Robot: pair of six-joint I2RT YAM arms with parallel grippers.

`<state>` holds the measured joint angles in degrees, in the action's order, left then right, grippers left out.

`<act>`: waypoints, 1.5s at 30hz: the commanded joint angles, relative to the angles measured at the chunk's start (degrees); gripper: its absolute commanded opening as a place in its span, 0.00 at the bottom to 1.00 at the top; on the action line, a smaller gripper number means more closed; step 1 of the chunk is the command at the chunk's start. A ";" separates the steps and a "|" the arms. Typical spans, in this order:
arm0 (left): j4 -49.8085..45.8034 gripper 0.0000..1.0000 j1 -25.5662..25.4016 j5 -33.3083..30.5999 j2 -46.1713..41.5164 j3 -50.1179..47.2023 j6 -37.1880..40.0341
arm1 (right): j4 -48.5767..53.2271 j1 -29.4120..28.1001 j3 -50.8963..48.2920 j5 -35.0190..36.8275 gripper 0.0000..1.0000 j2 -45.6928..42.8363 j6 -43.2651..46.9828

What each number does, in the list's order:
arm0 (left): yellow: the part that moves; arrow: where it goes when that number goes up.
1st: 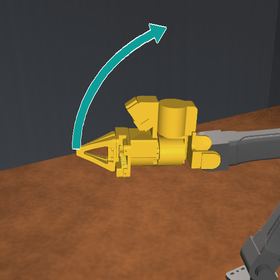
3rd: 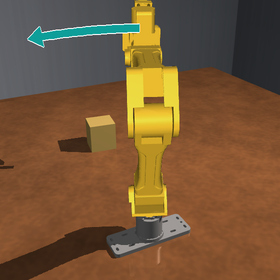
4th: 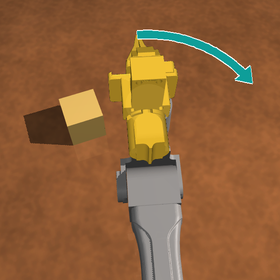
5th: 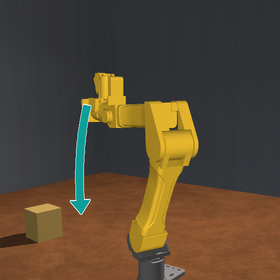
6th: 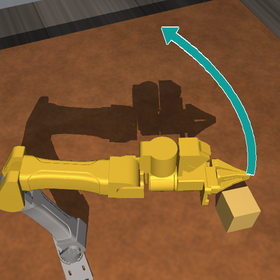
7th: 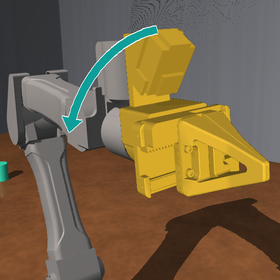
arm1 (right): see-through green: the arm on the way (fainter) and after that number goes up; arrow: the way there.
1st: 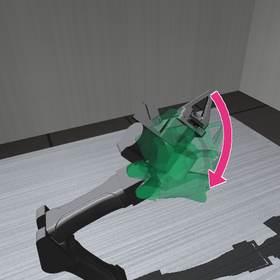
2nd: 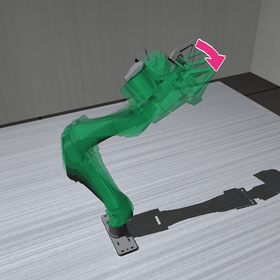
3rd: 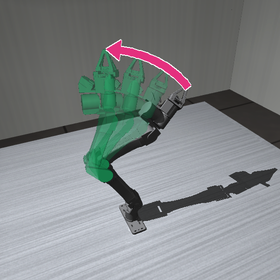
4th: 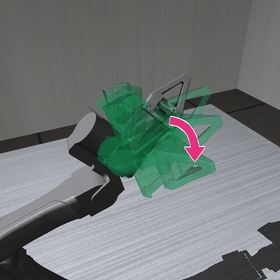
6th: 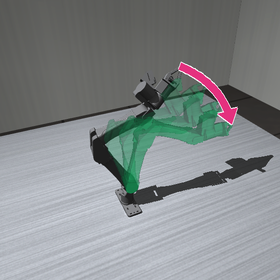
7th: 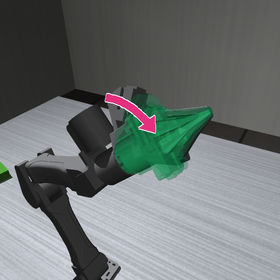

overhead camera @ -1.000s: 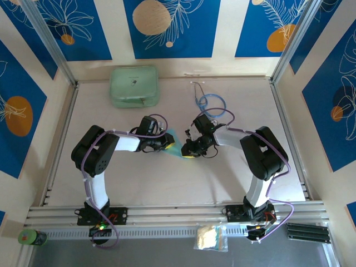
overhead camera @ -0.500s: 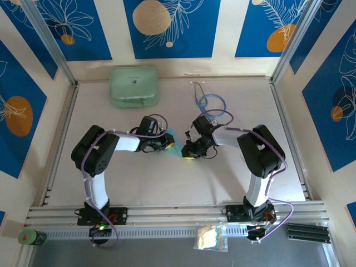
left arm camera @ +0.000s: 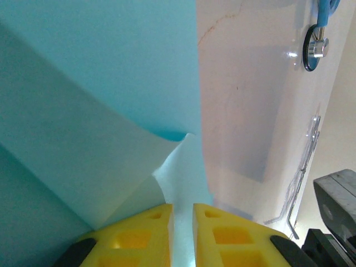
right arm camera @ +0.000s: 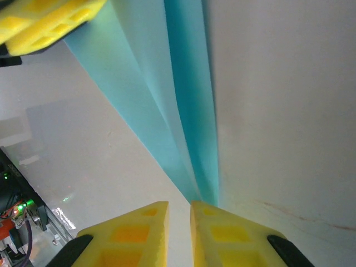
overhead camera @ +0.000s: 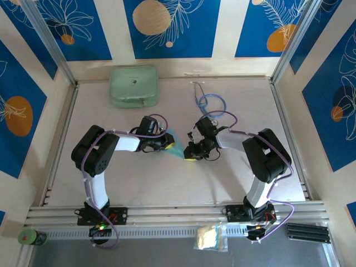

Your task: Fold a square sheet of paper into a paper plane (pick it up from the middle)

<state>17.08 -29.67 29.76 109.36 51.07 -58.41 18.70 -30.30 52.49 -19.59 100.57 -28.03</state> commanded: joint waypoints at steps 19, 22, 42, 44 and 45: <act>-2.93 0.18 -0.29 -1.64 1.47 -0.71 -0.03 | -1.16 -0.67 5.77 -0.40 0.18 0.13 -0.36; -2.72 0.18 -0.30 -1.48 1.42 -0.62 -0.12 | -1.38 -1.40 7.07 -0.03 0.18 2.52 -0.52; -1.58 0.19 -0.81 1.31 -4.03 1.32 4.65 | 4.03 -1.43 7.18 6.39 0.12 9.90 1.39; -1.35 0.19 -1.48 1.36 -4.76 0.73 5.53 | 4.59 -1.42 7.44 6.74 0.12 10.12 1.42; -1.51 0.19 -1.92 1.39 -5.03 0.53 5.95 | 4.81 -1.42 7.53 6.78 0.12 10.23 1.39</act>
<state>16.19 -30.28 30.02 106.78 51.46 -55.22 19.00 -31.62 60.23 -17.06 108.14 -27.59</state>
